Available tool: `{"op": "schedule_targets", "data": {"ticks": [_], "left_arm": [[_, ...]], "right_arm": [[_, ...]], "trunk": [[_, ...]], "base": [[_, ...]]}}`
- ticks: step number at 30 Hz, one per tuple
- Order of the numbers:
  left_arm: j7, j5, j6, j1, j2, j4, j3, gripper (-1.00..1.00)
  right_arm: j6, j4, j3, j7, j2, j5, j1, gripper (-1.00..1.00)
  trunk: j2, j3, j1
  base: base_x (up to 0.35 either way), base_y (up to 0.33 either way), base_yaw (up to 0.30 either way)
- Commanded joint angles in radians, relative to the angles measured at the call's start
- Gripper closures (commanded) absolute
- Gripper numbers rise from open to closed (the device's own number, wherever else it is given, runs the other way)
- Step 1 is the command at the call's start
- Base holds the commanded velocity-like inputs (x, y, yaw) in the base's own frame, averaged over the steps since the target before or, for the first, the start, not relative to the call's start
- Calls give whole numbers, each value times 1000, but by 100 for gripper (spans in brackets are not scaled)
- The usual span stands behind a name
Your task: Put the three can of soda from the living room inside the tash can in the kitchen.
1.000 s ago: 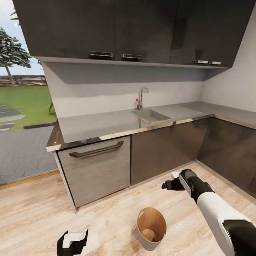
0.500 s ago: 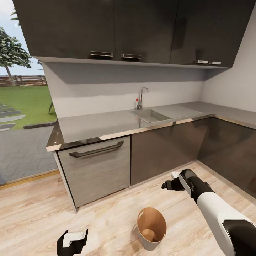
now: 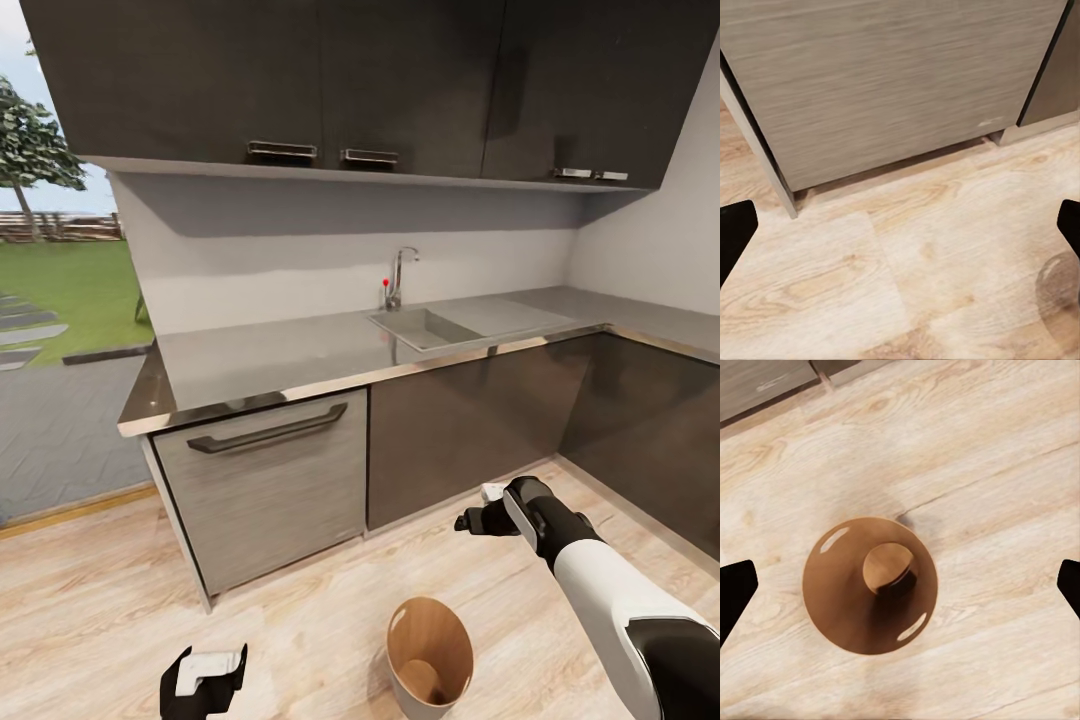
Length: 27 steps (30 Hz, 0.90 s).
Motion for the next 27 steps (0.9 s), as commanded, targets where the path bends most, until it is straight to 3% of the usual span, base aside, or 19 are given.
{"op": "schedule_targets", "data": {"ticks": [1,6,27], "left_arm": [[0,0,0,0,0,0,0,-100],[0,0,0,0,0,-1,2,-100],[0,0,0,0,0,6,0,-100]], "right_arm": [[0,0,0,0,0,0,0,-100],[0,0,0,-1,-1,1,0,-100],[-1,0,-2,-5,-7,1,0,-100]], "trunk": [[0,0,0],[0,0,0],[-147,-66,81]], "base": [[28,0,0],[15,0,0],[1,0,0]]}}
